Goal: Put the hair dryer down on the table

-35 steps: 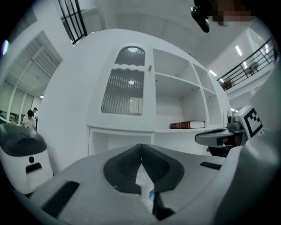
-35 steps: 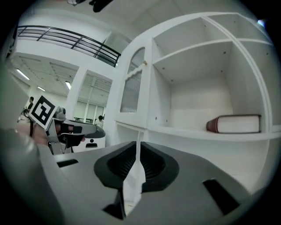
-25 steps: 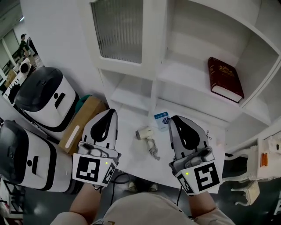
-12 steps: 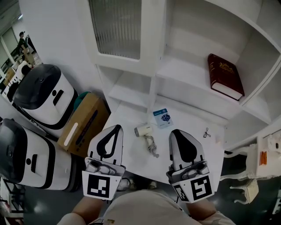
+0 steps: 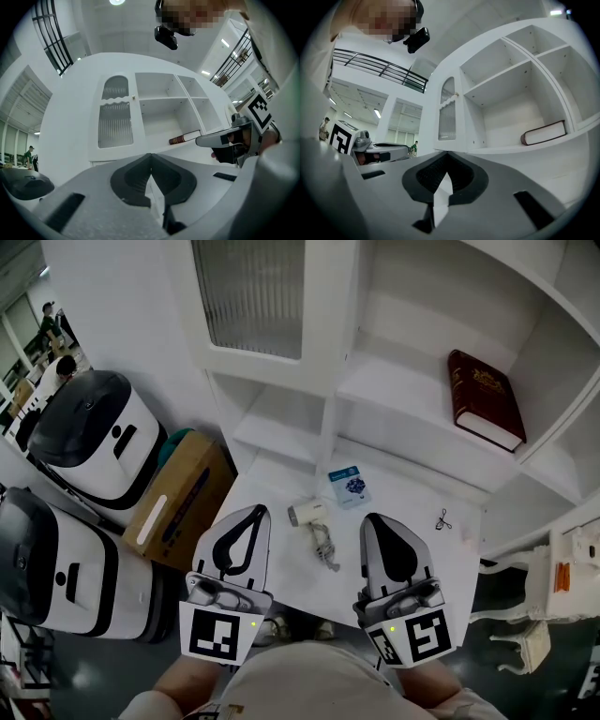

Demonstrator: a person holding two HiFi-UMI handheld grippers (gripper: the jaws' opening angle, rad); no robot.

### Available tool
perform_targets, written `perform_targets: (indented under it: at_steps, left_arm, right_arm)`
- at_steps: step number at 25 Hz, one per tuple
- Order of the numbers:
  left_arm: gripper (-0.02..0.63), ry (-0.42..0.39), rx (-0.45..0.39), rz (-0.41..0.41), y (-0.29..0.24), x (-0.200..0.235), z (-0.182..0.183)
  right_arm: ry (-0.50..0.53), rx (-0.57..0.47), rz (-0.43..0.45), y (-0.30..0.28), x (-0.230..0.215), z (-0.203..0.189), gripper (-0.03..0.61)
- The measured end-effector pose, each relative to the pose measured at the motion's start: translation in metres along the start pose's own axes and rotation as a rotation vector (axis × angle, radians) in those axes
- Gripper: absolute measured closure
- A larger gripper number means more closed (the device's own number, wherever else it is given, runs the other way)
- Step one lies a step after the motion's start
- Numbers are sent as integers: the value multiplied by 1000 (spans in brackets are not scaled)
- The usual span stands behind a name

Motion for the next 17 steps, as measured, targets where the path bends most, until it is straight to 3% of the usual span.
perform_targets:
  at_steps: [17]
  left_arm:
    - [601,-2,20,1,4,-2,-1]
  right_arm:
    - [-17,30,30,2,2,-3,560]
Point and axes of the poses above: the fingertips, and each gripper's own axes: y backward along the fingers, x to its left, z out of its top, the point moved 1 cm from there along y, backward along the fingers, and after that the axes turned 6 degrees about x, right-handed, at the moved point
